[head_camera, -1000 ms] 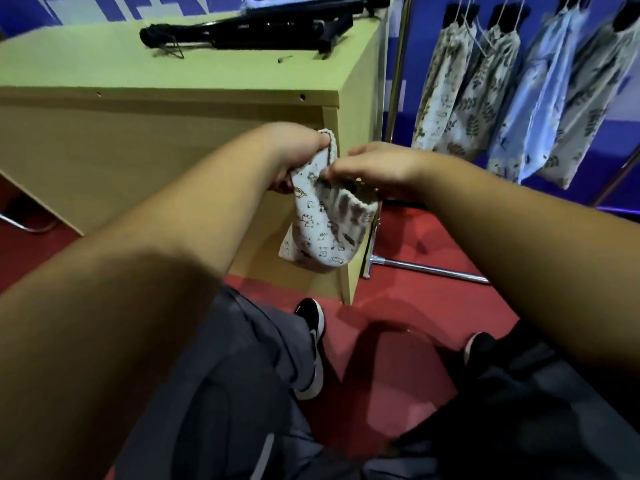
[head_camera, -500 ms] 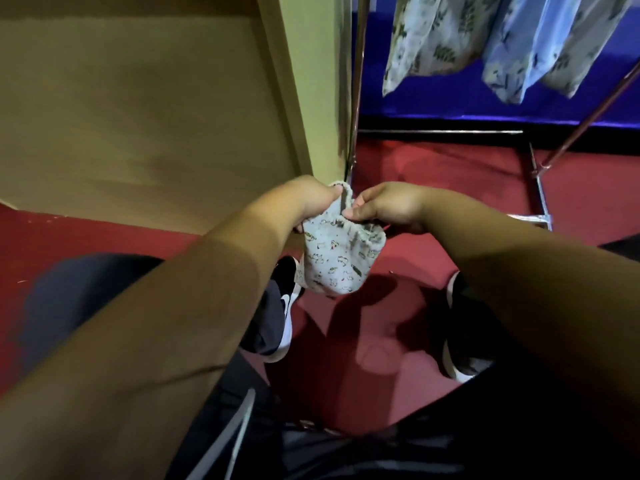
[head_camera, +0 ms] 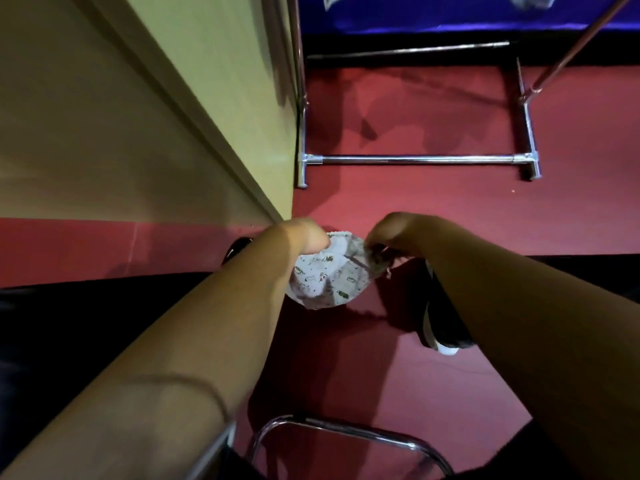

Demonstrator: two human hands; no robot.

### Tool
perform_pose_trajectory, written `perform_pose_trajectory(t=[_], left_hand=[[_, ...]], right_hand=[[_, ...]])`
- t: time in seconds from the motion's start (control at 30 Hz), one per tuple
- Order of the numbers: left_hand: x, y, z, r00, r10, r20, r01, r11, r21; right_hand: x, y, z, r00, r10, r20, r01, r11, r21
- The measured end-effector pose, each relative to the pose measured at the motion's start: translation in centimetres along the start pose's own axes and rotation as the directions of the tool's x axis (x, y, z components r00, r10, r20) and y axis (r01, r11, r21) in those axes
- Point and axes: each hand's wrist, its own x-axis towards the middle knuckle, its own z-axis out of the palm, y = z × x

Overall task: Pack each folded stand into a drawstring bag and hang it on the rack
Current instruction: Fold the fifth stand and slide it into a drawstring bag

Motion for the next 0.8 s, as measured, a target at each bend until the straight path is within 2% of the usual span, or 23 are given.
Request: perform_pose_trajectory(t=[0.17, 0.23, 0.3, 0.4, 0.47, 0.57, 0.7, 0.8], left_hand=[[5.4, 0.0, 2.5, 0.996, -0.03, 0.078, 0.031, 0.999, -0.009], [7.0, 0.1, 3.5, 0.994, -0.04, 0.103, 0.041, 0.999, -0.003], [8.7, 0.2, 4.6, 0.991, -0.047, 0.122, 0.045, 0.999, 0.016], [10.7, -0.1, 6.3, 0.99, -0.055, 0.13, 0.055, 0.999, 0.004], [11.9, -0.3, 7.1, 0.989, -0.048, 0.143, 0.047, 0.999, 0.007], [12.2, -0.4, 7.5, 0.987, 0.012, 0.16, -0.006, 0.999, -0.033], [12.5, -0.7, 8.1, 0.991, 0.046, 0.124, -0.032, 0.994, -0.108], [13.1, -0.9, 8.5, 0.99, 0.032, 0.134, -0.022, 0.997, -0.077]], right_hand=[[6.3, 0.5, 0.7, 0.992, 0.112, -0.053, -0.112, 0.994, 0.003], [8.2, 1.1, 1.0, 0.99, 0.11, -0.093, -0.108, 0.994, 0.02], [10.3, 1.8, 1.7, 0.977, 0.1, -0.187, -0.096, 0.995, 0.032], [12.9, 3.3, 2.9, 0.93, 0.091, -0.357, -0.143, 0.983, -0.12], [14.6, 4.3, 3.5, 0.906, 0.055, -0.42, -0.127, 0.981, -0.146], [16.4, 5.6, 3.6, 0.901, -0.015, -0.433, -0.099, 0.966, -0.24], [17.6, 6.6, 3.8, 0.901, -0.095, -0.422, -0.03, 0.96, -0.279], [18.5, 7.1, 4.0, 0.906, -0.115, -0.407, -0.018, 0.951, -0.309]])
